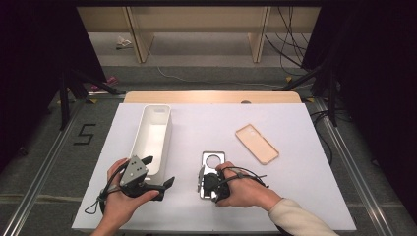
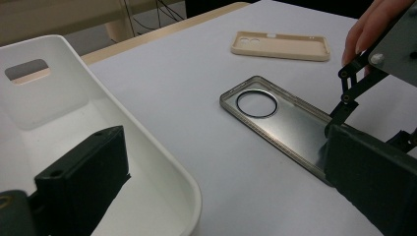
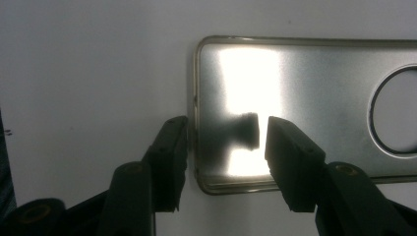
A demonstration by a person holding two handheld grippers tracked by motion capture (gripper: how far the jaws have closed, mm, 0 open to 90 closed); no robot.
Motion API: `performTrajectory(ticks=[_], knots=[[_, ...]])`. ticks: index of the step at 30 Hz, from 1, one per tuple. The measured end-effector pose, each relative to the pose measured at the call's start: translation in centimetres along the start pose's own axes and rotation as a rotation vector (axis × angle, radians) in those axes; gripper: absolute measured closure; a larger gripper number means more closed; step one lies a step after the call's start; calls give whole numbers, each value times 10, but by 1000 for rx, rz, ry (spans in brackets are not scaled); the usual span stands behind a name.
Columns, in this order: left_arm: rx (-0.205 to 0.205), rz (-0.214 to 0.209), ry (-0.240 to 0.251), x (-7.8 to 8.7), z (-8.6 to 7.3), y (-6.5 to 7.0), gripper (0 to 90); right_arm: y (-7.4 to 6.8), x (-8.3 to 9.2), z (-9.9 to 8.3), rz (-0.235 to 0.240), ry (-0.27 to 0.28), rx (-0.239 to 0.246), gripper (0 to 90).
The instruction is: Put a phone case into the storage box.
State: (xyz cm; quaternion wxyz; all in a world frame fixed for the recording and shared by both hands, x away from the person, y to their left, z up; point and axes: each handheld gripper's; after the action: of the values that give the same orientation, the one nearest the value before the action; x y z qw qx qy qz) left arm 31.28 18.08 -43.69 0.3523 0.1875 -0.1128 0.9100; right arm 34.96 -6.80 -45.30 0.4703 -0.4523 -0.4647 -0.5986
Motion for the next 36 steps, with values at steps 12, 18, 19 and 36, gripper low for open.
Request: performTrajectory(ticks=[12,18,19,36], knots=[[0,-4,0,0,0,0,26,-2,-4,7,21,-35,46,614],[0,-4,1,0,0,0,26,-3,-5,9,30,-51,41,647],[0,-4,2,0,0,0,26,-3,-4,9,33,-58,34,652],[-2,-8,4,0,0,0,29,-5,-5,13,43,-78,54,789]])
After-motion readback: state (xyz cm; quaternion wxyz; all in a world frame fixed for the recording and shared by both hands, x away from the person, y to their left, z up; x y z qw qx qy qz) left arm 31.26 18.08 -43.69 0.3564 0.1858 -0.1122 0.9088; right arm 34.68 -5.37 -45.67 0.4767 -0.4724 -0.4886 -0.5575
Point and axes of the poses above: each handheld gripper's, and its own axes: x roughly backward along the jaws, z roughly out of its top, y roughly to its right, and after that the axes turned 4 degrees about -x, right-handed
